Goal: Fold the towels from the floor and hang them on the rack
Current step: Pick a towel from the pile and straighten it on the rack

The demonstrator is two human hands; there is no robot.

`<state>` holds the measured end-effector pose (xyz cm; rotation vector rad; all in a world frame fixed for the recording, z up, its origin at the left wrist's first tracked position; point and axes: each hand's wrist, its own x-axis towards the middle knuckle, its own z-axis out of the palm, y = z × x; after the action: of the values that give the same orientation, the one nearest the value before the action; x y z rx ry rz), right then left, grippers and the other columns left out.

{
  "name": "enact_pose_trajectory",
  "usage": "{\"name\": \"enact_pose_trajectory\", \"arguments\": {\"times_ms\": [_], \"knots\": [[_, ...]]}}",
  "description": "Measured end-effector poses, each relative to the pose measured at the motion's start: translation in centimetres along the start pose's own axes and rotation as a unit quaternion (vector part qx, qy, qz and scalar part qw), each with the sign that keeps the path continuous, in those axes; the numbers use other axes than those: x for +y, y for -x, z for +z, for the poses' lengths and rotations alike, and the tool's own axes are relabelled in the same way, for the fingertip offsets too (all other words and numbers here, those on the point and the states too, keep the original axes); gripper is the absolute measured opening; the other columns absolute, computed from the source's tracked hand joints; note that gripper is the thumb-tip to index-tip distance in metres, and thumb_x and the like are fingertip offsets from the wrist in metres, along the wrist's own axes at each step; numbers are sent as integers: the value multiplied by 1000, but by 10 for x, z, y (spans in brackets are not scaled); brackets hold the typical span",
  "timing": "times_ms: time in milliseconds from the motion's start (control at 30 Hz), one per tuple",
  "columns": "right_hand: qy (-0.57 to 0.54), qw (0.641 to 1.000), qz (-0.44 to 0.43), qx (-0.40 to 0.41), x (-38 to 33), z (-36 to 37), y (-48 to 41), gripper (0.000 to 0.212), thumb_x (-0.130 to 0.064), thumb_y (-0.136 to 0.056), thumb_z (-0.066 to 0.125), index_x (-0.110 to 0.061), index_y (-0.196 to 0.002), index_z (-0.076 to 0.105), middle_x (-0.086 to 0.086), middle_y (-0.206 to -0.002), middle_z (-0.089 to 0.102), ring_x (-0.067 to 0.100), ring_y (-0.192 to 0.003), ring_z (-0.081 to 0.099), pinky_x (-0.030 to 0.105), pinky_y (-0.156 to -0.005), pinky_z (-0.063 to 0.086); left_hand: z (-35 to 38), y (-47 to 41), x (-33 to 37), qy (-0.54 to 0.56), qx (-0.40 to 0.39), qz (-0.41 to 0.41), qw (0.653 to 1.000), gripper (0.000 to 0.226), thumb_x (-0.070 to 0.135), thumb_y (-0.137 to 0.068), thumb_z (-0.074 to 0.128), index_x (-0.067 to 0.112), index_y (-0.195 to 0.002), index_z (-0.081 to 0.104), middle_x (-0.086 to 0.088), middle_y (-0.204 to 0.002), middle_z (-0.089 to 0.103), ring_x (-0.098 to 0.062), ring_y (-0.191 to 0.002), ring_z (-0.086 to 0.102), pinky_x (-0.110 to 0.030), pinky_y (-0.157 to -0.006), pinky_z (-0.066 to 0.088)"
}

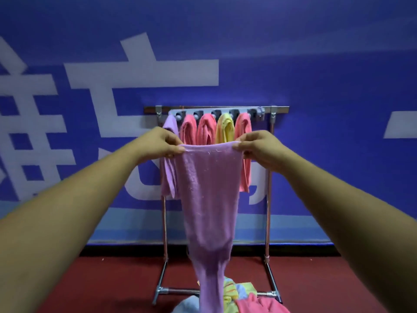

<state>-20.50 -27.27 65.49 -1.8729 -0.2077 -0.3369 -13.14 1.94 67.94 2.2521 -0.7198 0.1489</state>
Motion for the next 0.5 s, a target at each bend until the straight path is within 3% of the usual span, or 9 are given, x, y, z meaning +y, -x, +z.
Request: {"name": "enact_pose_trajectory", "arguments": {"times_ms": [100, 233, 333, 400, 500], "knots": [[26, 998, -36, 43, -3, -6, -1, 21, -7, -88, 73, 12, -92, 67, 17, -84, 64, 22, -79, 60, 38, -81, 53, 3, -4, 11, -50, 56, 26, 997, 2, 20, -85, 77, 19, -85, 78, 0, -71, 71, -12, -68, 61, -35, -80, 55], [68, 996, -46, 38, -5, -16, -1, 12, -20, -85, 77, -8, -89, 76, 9, -88, 71, 18, -85, 66, 47, -95, 55, 5, 2, 26, -64, 72, 55, 994, 10, 19, -87, 74, 27, -92, 71, 1, -80, 69, -12, -73, 61, -27, -73, 52], [87, 994, -56, 36, -8, -21, 0, 11, -17, -87, 77, -7, -92, 75, 9, -90, 73, 16, -86, 67, 45, -95, 57, 4, 5, 31, -83, 61, 54, 993, 21, 19, -89, 71, 25, -110, 71, -1, -92, 69, -13, -85, 64, -20, -73, 48], [110, 991, -63, 46, -8, -21, 0, 10, -16, -87, 76, -9, -93, 75, 9, -91, 74, 16, -85, 68, 44, -92, 58, 6, 7, 33, -134, 49, 48, 989, 16, 22, -91, 69, 22, -106, 74, -1, -99, 71, -16, -93, 64, -23, -77, 47], [121, 988, -65, 65, -4, -20, 1, 17, -17, -84, 80, -12, -100, 77, 6, -90, 74, 16, -83, 69, 42, -89, 59, 7, 8, 32, -125, 17, 31, 992, 4, 25, -93, 67, 23, -92, 71, -2, -91, 71, -15, -81, 63, -14, -66, 48]]}}
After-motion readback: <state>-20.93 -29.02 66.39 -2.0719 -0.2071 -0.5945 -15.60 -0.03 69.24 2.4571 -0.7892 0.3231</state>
